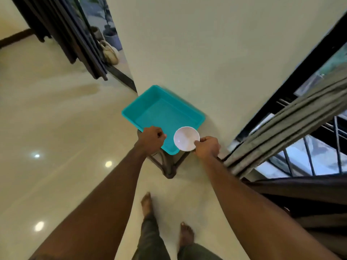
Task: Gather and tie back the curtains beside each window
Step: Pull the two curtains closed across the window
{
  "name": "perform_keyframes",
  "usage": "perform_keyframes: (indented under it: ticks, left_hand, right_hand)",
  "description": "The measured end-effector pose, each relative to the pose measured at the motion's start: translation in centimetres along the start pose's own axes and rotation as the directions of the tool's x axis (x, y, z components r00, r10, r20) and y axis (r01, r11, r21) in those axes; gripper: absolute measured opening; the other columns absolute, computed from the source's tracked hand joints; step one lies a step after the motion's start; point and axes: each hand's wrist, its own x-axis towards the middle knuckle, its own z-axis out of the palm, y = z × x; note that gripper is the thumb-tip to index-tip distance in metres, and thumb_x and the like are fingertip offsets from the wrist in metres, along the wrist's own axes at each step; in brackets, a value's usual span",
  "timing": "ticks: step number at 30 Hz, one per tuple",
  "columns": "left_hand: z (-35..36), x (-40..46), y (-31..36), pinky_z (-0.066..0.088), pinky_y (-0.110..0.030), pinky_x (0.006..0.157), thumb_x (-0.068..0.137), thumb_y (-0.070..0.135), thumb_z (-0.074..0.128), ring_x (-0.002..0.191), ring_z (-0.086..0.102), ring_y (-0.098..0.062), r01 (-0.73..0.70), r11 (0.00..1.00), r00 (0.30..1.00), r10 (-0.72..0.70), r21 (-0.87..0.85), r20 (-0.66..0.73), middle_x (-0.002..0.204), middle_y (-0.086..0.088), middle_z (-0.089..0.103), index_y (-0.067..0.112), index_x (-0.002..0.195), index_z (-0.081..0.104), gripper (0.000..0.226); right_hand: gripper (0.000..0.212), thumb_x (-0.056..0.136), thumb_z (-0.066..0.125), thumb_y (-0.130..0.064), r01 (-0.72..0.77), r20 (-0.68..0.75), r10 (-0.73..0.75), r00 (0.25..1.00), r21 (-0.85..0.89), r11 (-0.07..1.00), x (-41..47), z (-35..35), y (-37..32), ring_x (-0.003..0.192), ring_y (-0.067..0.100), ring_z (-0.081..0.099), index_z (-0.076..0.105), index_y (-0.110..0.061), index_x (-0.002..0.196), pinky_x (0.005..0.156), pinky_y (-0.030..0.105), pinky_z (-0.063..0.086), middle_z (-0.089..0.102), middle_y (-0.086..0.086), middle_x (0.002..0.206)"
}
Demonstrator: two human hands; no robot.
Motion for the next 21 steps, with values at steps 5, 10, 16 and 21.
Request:
perform_keyframes:
  ticks: [5, 10, 16, 21]
  left_hand:
    - [2.2, 9.1, -3.9, 0.04, -0.033, 0.066, 0.092, 0.021, 0.066, 0.08, 0.062, -0.034, 0.005, 1.0, 0.999, -0.003, -0.029, 0.052, 0.071, -0.007, 0.06, 0.011, 0.068, 0.057, 0.027]
    - [5.5, 17.5, -8.1, 0.049, -0.041, 0.073, 0.093, 0.024, 0.065, 0.083, 0.065, -0.037, 0.007, 1.0, 0.986, -0.003, -0.026, 0.166, 0.081, -0.017, 0.07, 0.004, 0.076, 0.065, 0.026]
    - [9.2, 25.3, -12.6, 0.052, -0.04, 0.075, 0.093, 0.025, 0.065, 0.087, 0.066, -0.038, 0.028, 1.0, 0.962, -0.023, -0.012, 0.273, 0.083, -0.018, 0.071, 0.004, 0.08, 0.069, 0.026]
    - [11.5, 29.3, -15.5, 0.051, -0.036, 0.075, 0.094, 0.025, 0.065, 0.087, 0.067, -0.037, 0.062, 0.998, 0.947, -0.056, -0.009, 0.317, 0.083, -0.016, 0.072, 0.005, 0.082, 0.07, 0.024]
  right_hand:
    - [0.023, 0.08, 0.083, -0.019, -0.084, -0.046, 0.082, 0.996, -0.031, 0.996, 6.0, 6.7, -2.1, 0.091, 0.034, 0.075, 0.079, -0.01, 0.101, 0.085, 0.039, 0.061, 0.077, 0.016, 0.099]
    - [0.026, 0.081, 0.084, -0.022, -0.205, -0.082, 0.2, 0.976, -0.066, 0.976, 11.8, 13.4, -2.1, 0.094, 0.033, 0.074, 0.078, -0.009, 0.103, 0.085, 0.04, 0.061, 0.077, 0.015, 0.101]
    - [0.025, 0.086, 0.079, -0.018, -0.291, -0.106, 0.281, 0.954, -0.097, 0.952, 17.4, 19.4, -1.6, 0.11, 0.032, 0.068, 0.076, -0.01, 0.109, 0.091, 0.037, 0.054, 0.073, 0.014, 0.115]
    - [0.025, 0.086, 0.076, -0.022, -0.339, -0.114, 0.326, 0.939, -0.126, 0.932, 20.5, 24.3, -0.8, 0.116, 0.034, 0.064, 0.076, -0.015, 0.111, 0.094, 0.036, 0.052, 0.072, 0.013, 0.117]
